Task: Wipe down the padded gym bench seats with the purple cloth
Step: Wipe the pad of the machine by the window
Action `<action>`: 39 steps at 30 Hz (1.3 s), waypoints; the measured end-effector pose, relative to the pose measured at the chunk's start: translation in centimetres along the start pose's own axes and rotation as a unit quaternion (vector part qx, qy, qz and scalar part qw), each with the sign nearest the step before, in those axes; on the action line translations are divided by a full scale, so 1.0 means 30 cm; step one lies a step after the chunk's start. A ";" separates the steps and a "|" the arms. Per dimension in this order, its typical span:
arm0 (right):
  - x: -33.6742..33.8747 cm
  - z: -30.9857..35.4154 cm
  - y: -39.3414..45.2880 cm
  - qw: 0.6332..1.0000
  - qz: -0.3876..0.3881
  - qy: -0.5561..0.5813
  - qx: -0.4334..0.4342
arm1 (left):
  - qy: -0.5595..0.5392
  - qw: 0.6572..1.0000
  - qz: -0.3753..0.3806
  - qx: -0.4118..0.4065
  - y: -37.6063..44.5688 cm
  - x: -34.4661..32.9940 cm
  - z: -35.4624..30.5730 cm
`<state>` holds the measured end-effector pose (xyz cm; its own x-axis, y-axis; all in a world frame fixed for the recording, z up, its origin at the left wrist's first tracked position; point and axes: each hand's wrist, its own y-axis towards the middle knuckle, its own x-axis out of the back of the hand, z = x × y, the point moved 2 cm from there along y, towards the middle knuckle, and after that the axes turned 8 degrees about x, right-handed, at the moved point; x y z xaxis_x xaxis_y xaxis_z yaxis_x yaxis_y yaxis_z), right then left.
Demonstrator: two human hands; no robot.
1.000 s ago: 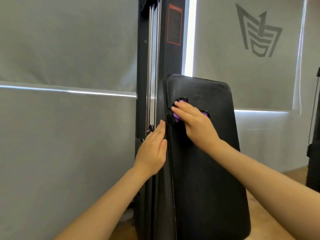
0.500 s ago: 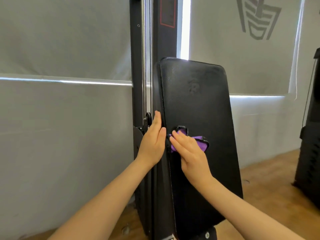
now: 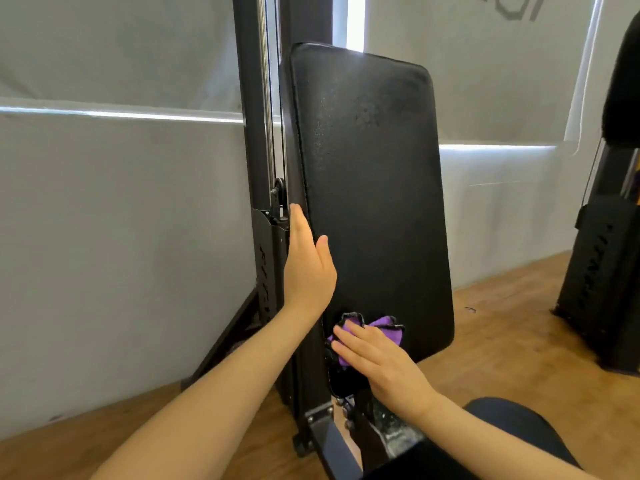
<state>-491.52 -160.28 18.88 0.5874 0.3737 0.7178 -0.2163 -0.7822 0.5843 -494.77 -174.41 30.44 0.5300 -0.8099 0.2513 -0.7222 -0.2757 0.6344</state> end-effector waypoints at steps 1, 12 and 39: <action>-0.002 0.003 -0.012 1.000 0.009 0.001 0.006 | 0.002 1.000 -0.012 -0.006 -0.023 -0.014 0.015; -0.031 0.024 -0.035 0.989 0.084 0.026 0.118 | 0.018 0.997 -0.072 -0.035 -0.035 -0.042 0.065; 0.237 -0.278 0.265 0.980 -0.172 0.012 -0.096 | 0.176 0.972 -0.049 -0.147 0.174 0.115 -0.128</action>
<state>-495.55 -159.68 31.79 0.6332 0.6131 0.4725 -0.1521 -0.4999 0.8526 -495.00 -176.66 37.42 0.7466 -0.5449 0.3817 -0.5302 -0.1406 0.8362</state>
